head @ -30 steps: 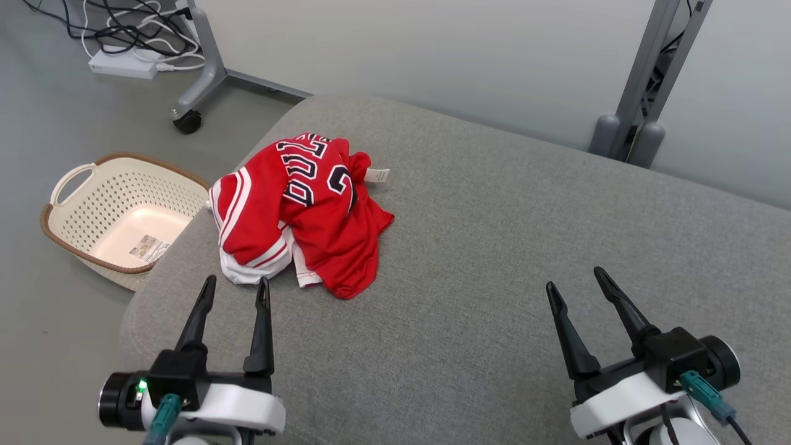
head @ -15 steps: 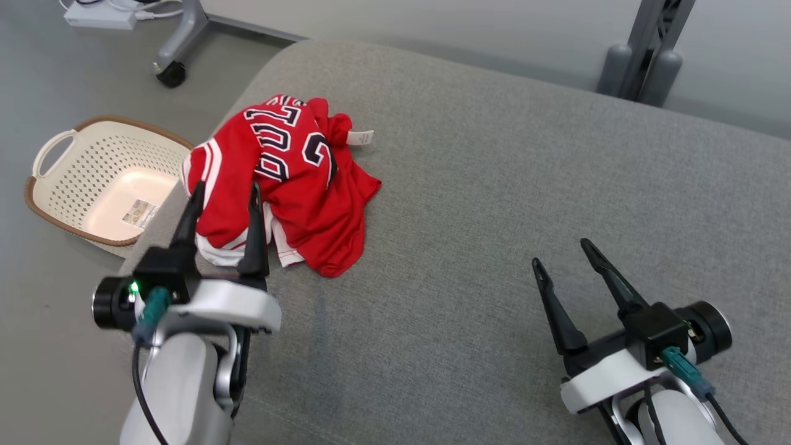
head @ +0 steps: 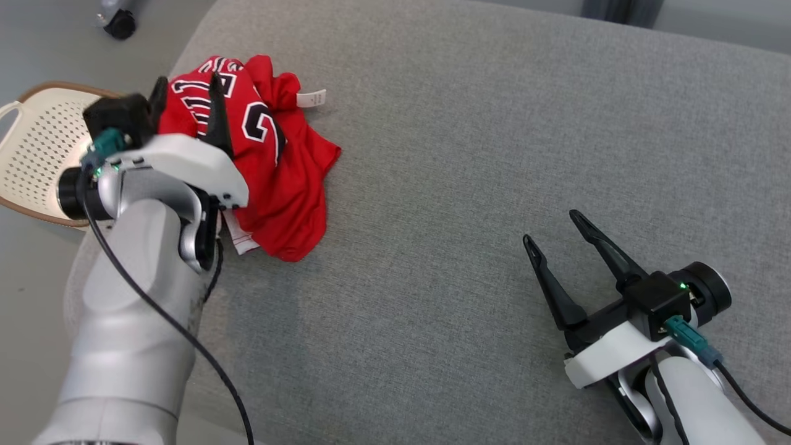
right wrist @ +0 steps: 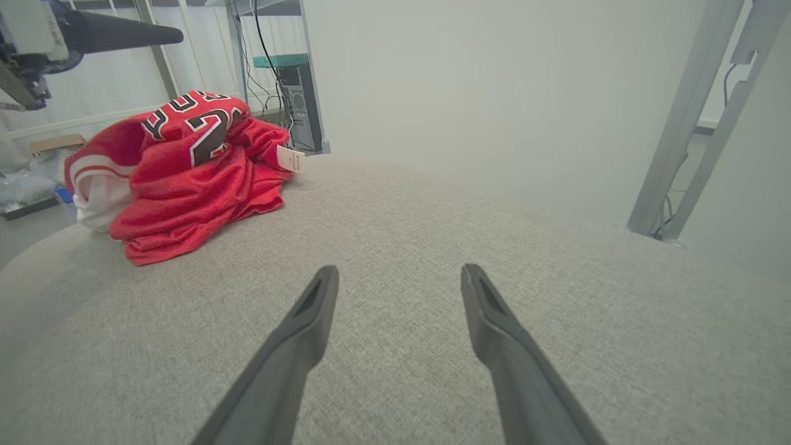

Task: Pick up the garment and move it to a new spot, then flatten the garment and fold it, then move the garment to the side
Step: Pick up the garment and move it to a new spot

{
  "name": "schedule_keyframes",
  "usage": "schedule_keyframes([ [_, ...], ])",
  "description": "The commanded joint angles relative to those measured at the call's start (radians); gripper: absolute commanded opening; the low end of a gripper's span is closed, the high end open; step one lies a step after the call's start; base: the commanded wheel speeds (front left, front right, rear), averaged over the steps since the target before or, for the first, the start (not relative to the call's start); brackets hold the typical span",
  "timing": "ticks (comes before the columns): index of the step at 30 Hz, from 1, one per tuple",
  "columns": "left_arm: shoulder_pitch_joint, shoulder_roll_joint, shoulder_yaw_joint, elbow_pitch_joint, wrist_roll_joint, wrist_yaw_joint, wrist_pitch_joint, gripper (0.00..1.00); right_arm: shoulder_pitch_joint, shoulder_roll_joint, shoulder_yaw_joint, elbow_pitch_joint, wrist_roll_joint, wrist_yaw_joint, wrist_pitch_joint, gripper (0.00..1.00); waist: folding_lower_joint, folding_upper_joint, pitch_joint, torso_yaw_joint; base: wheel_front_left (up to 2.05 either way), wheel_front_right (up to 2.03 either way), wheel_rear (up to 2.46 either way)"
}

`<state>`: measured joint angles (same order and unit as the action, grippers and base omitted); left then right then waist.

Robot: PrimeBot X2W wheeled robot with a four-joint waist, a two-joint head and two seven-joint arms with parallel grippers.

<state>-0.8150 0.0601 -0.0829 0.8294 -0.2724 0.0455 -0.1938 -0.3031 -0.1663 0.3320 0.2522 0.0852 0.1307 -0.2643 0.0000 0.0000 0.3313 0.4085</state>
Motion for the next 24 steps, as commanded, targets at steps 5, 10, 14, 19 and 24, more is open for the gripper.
schedule_keyframes([
  [5,-0.126,0.018,-0.005,0.169,-0.008,0.018,0.118,1.00,-0.026,-0.026,0.014,0.017,0.020,0.000,-0.002,1.00,0.0000,0.0000,0.043,-0.021,0.00,0.00,0.00],
  [10,-0.201,0.027,-0.002,0.296,-0.029,0.008,0.240,1.00,-0.054,-0.025,0.036,0.024,0.027,0.000,-0.002,1.00,0.0000,0.0000,0.074,-0.038,0.00,0.00,0.00],
  [14,-0.234,0.039,-0.009,0.363,-0.036,-0.010,0.304,1.00,-0.077,-0.023,0.049,0.032,0.031,0.000,-0.002,1.00,0.0000,0.0000,0.093,-0.057,0.00,0.00,0.00],
  [19,-0.221,0.043,-0.014,0.398,-0.047,-0.034,0.296,1.00,-0.088,-0.021,0.040,0.028,0.037,0.000,-0.002,1.00,0.0000,0.0000,0.104,-0.074,0.00,0.00,0.00],
  [24,-0.209,0.050,-0.024,0.413,-0.039,-0.027,0.271,1.00,-0.072,-0.013,0.023,0.033,0.050,0.000,-0.002,1.00,0.0000,0.0000,0.110,-0.082,0.00,0.00,0.00],
])
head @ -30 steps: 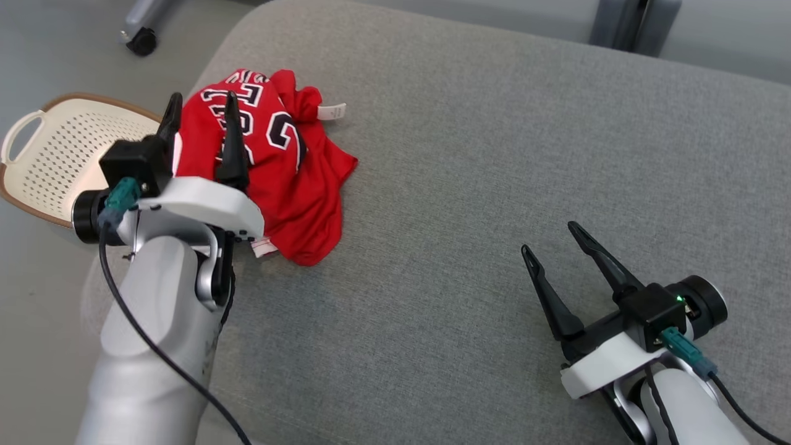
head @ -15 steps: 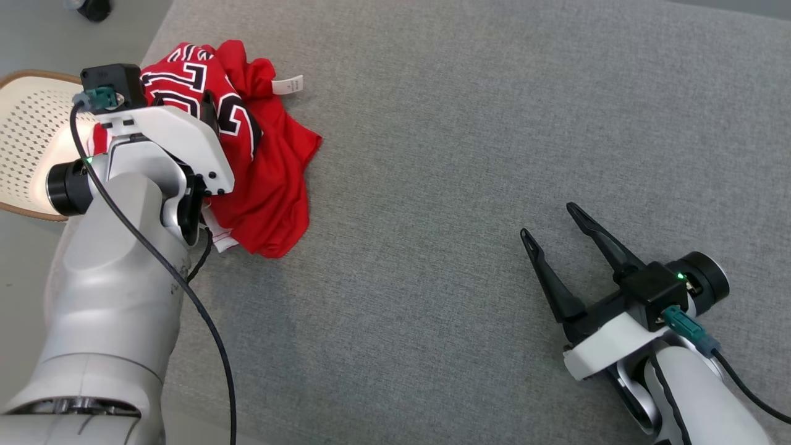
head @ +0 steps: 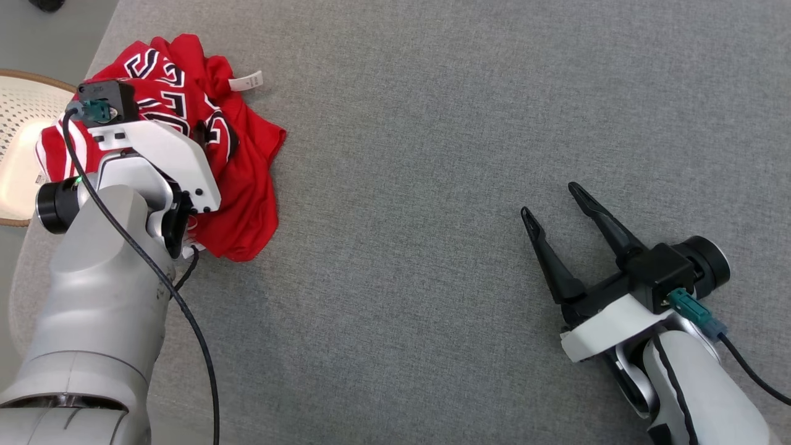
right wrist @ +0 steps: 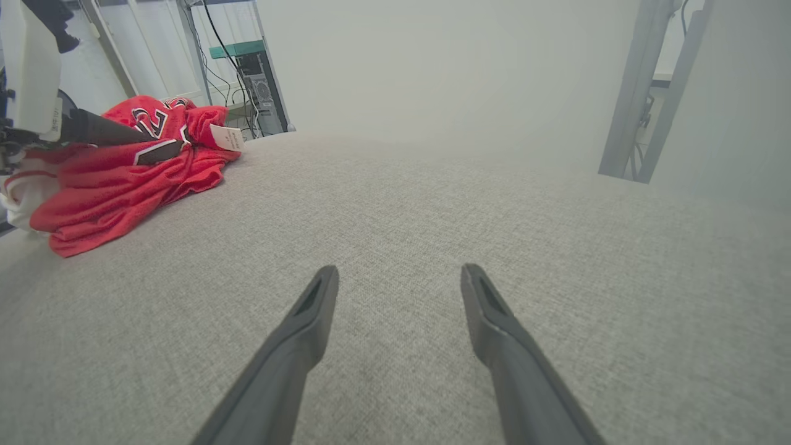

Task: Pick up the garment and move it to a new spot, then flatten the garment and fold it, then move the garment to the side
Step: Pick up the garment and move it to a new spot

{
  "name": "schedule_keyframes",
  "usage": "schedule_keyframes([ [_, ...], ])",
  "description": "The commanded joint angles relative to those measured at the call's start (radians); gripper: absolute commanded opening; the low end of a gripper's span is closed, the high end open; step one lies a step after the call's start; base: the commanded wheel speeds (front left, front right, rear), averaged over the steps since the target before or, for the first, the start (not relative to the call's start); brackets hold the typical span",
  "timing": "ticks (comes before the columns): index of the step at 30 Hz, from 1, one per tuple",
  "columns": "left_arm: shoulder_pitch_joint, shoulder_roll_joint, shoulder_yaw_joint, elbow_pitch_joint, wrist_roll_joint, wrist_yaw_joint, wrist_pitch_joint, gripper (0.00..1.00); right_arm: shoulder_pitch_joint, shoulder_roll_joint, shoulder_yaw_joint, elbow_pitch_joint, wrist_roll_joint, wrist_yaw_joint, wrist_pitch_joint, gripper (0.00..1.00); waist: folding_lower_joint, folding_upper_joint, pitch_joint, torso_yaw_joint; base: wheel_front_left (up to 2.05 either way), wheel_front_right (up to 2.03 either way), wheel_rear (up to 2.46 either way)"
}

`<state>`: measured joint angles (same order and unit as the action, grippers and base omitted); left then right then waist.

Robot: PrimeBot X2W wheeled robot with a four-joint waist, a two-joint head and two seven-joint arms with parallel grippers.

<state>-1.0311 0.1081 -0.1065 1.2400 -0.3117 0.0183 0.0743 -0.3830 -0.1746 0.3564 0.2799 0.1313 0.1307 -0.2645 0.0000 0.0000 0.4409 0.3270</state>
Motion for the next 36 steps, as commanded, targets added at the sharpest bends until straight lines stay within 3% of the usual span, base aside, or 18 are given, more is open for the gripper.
schedule_keyframes([
  [1,0.008,0.005,-0.002,0.004,0.002,0.008,-0.009,1.00,0.010,-0.002,-0.006,0.004,0.008,0.000,-0.002,1.00,0.0000,0.0000,0.002,-0.002,0.00,0.00,0.00],
  [2,0.009,0.009,-0.003,0.006,0.003,0.009,-0.019,0.89,0.010,-0.002,-0.007,0.003,0.010,0.000,-0.002,1.00,0.0000,0.0000,0.003,-0.003,0.00,0.00,0.00],
  [3,0.011,0.011,-0.006,0.007,0.004,0.007,-0.030,0.00,0.010,0.001,-0.011,0.002,0.013,0.000,-0.002,1.00,0.0000,0.0000,0.003,-0.005,0.00,0.00,0.00],
  [11,0.031,0.049,0.020,-0.024,-0.018,0.037,-0.264,0.00,0.030,0.048,-0.018,0.016,0.065,0.000,-0.002,1.00,0.0000,0.0000,-0.042,-0.032,0.00,0.00,0.00],
  [15,0.061,0.066,0.046,-0.082,-0.034,0.029,-0.331,0.00,0.046,0.065,-0.020,0.022,0.078,0.000,-0.002,1.00,0.0000,0.0000,-0.089,-0.051,0.00,0.00,0.00],
  [22,0.143,0.079,0.067,-0.333,0.000,0.050,-0.339,0.00,0.083,0.092,-0.033,0.032,0.089,0.000,-0.002,1.00,0.0000,0.0000,-0.178,-0.088,0.00,0.00,0.00],
  [28,0.226,0.055,0.070,-0.560,0.020,0.057,-0.339,0.00,0.125,0.109,-0.050,0.033,0.099,0.000,-0.002,1.00,0.0000,0.0000,-0.258,-0.139,0.00,0.00,0.00],
  [34,0.292,0.041,0.044,-0.741,0.012,0.042,-0.300,0.00,0.155,0.119,-0.075,0.019,0.108,0.000,-0.002,1.00,0.0000,0.0000,-0.319,-0.221,0.00,0.00,0.00],
  [36,0.321,0.037,0.034,-0.818,0.004,0.043,-0.250,0.00,0.161,0.120,-0.084,0.009,0.106,0.000,-0.002,1.00,0.0000,0.0000,-0.333,-0.278,0.00,0.00,0.00],
])
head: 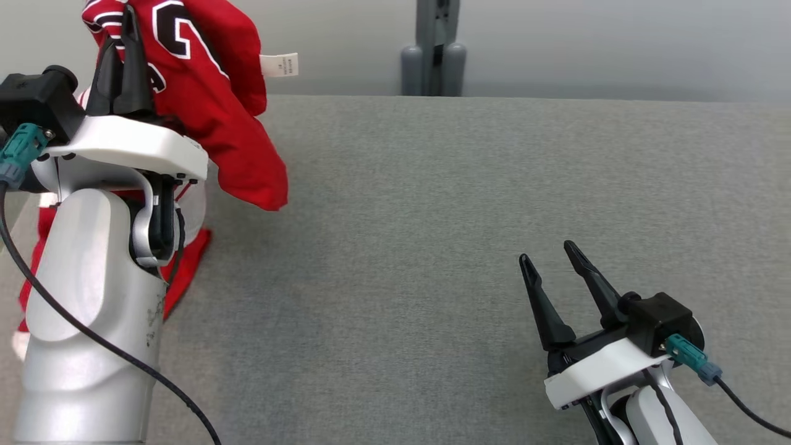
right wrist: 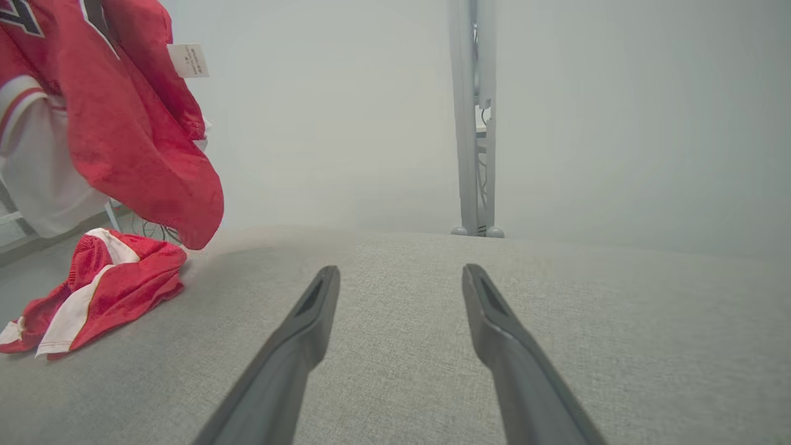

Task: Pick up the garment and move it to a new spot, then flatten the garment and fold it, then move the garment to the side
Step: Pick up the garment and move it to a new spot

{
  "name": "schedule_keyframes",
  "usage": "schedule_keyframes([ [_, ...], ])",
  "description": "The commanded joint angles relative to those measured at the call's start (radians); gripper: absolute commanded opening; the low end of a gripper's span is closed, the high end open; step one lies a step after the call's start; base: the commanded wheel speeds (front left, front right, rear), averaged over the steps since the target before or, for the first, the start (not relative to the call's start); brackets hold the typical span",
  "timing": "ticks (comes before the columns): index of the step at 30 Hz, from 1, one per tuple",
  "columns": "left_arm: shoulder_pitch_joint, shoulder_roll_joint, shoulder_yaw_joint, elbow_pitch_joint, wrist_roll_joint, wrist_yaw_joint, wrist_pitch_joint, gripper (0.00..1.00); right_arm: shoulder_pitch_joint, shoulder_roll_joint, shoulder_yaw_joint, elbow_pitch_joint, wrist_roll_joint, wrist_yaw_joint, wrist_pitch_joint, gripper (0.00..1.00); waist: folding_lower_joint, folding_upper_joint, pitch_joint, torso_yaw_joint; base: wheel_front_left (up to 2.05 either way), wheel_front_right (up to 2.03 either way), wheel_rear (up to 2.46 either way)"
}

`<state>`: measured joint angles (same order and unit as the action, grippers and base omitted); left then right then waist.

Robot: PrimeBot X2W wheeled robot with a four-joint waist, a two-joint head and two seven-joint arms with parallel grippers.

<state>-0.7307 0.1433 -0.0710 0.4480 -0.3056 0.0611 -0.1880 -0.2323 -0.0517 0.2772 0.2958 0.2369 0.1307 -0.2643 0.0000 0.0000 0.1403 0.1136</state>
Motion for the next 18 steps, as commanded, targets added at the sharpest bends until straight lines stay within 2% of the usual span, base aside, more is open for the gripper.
schedule_keyframes([
  [1,0.027,-0.001,-0.006,-0.049,-0.004,0.005,0.027,0.00,0.012,-0.002,-0.012,-0.011,0.000,0.000,-0.002,1.00,0.0000,0.0000,-0.034,-0.083,0.00,0.00,0.00],
  [10,0.084,-0.017,-0.043,-0.202,-0.010,0.022,0.123,0.00,0.022,-0.001,-0.045,-0.029,0.017,0.000,-0.002,1.00,0.0000,0.0000,-0.031,-0.260,0.00,0.00,0.00],
  [18,0.116,-0.042,-0.096,-0.221,-0.027,0.012,0.174,0.00,0.011,-0.001,-0.047,-0.056,0.061,0.000,-0.002,1.00,0.0000,0.0000,-0.007,-0.408,0.00,0.00,0.00],
])
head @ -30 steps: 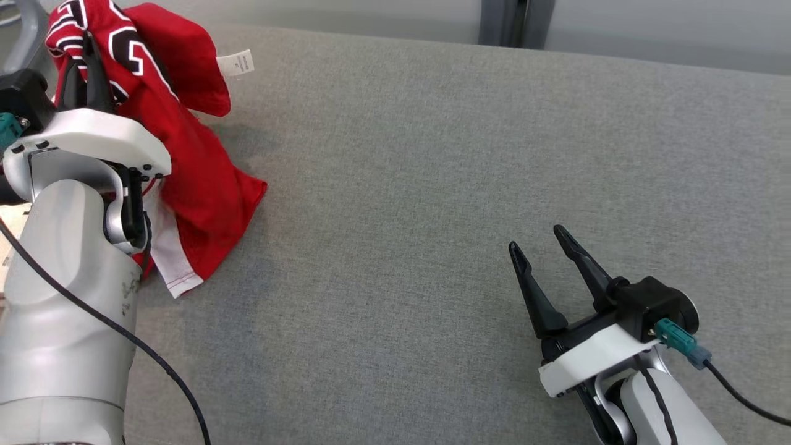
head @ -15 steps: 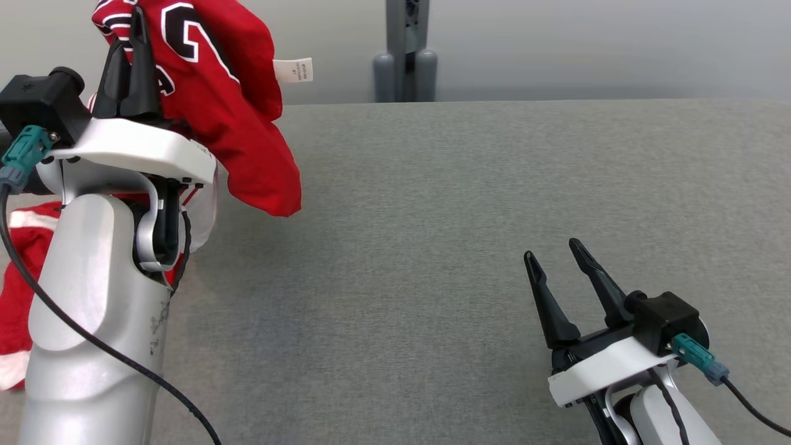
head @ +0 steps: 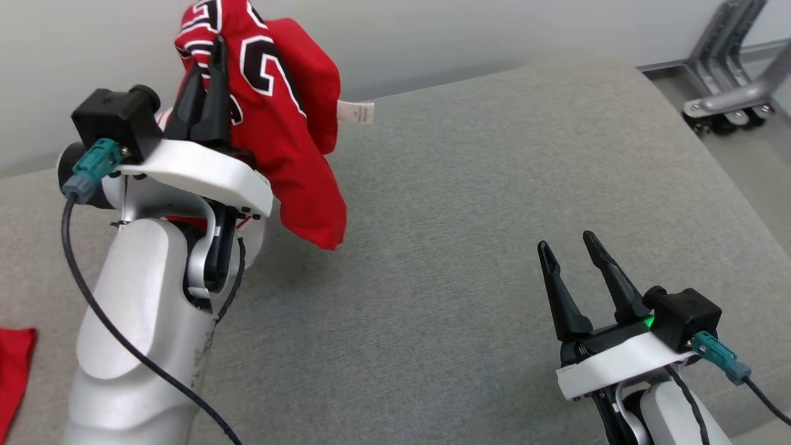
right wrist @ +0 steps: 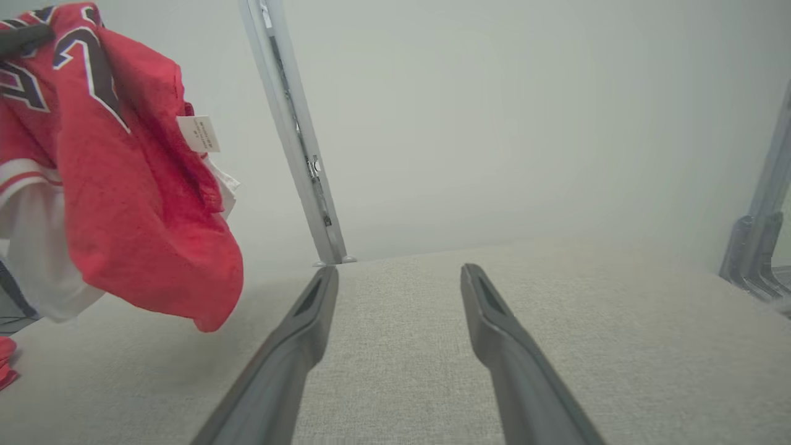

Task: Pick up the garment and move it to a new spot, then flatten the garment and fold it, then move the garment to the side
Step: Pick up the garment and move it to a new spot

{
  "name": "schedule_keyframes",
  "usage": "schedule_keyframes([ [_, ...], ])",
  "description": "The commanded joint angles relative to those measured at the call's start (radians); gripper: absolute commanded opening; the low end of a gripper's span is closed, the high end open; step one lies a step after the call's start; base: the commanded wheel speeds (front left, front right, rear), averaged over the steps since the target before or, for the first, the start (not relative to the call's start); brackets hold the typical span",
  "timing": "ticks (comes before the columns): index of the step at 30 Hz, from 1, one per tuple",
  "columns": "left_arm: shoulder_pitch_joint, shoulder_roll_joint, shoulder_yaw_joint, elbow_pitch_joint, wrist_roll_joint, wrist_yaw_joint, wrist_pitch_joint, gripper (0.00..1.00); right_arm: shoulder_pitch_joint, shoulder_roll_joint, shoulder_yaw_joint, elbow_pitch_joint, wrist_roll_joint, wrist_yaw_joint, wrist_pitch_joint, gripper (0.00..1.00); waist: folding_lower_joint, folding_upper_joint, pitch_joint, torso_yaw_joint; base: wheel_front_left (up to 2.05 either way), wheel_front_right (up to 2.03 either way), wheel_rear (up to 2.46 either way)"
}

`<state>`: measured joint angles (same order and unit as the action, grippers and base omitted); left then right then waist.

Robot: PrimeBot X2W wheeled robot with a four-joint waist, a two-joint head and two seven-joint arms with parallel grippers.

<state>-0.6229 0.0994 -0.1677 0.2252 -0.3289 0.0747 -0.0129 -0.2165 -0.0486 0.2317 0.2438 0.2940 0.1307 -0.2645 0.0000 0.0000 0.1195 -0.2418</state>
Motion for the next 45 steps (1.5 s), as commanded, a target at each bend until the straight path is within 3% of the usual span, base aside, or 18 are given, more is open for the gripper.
schedule_keyframes([
  [1,0.010,0.000,-0.007,0.009,-0.005,-0.004,0.001,0.00,-0.007,-0.004,-0.001,-0.008,0.010,0.000,-0.002,1.00,0.0000,0.0000,0.020,-0.066,0.00,0.00,0.00],
  [5,0.029,-0.013,-0.040,0.065,-0.013,-0.012,0.010,0.00,-0.017,-0.004,0.004,-0.018,0.024,0.000,-0.002,1.00,0.0000,0.0000,0.043,-0.108,0.00,0.00,0.00],
  [11,0.024,-0.033,-0.089,0.255,-0.036,-0.023,0.001,0.00,-0.034,-0.004,0.017,-0.025,0.037,0.000,-0.002,1.00,0.0000,0.0000,0.099,-0.145,0.00,0.00,0.00],
  [17,-0.024,-0.043,-0.158,0.449,-0.068,-0.077,-0.044,0.00,-0.059,-0.004,0.027,-0.029,0.041,0.000,-0.002,1.00,0.0000,0.0000,0.150,-0.161,0.00,0.00,0.00],
  [22,-0.071,-0.048,-0.218,0.534,-0.121,-0.106,-0.111,0.00,-0.072,-0.004,0.047,-0.034,0.049,0.000,-0.002,1.00,0.0000,0.0000,0.162,-0.162,0.00,0.00,0.00],
  [24,-0.087,-0.046,-0.251,0.540,-0.143,-0.107,-0.140,1.00,-0.071,-0.004,0.051,-0.032,0.048,0.000,-0.002,1.00,0.0000,0.0000,0.155,-0.151,0.00,0.00,0.00],
  [29,-0.100,-0.047,-0.308,0.508,-0.197,-0.094,-0.209,1.00,-0.058,-0.004,0.054,-0.020,0.027,0.000,-0.002,1.00,0.0000,0.0000,0.116,-0.108,0.00,0.00,0.00],
  [36,-0.030,-0.024,-0.281,0.434,-0.220,-0.102,-0.243,1.00,-0.038,-0.004,0.042,-0.016,0.019,0.000,-0.002,1.00,0.0000,0.0000,0.061,-0.035,0.00,0.00,0.00],
  [45,0.203,0.046,-0.157,0.147,-0.141,0.005,-0.252,1.00,0.000,-0.005,0.016,-0.001,-0.008,0.000,-0.002,1.00,0.0000,0.0000,-0.010,0.095,0.00,0.00,0.00],
])
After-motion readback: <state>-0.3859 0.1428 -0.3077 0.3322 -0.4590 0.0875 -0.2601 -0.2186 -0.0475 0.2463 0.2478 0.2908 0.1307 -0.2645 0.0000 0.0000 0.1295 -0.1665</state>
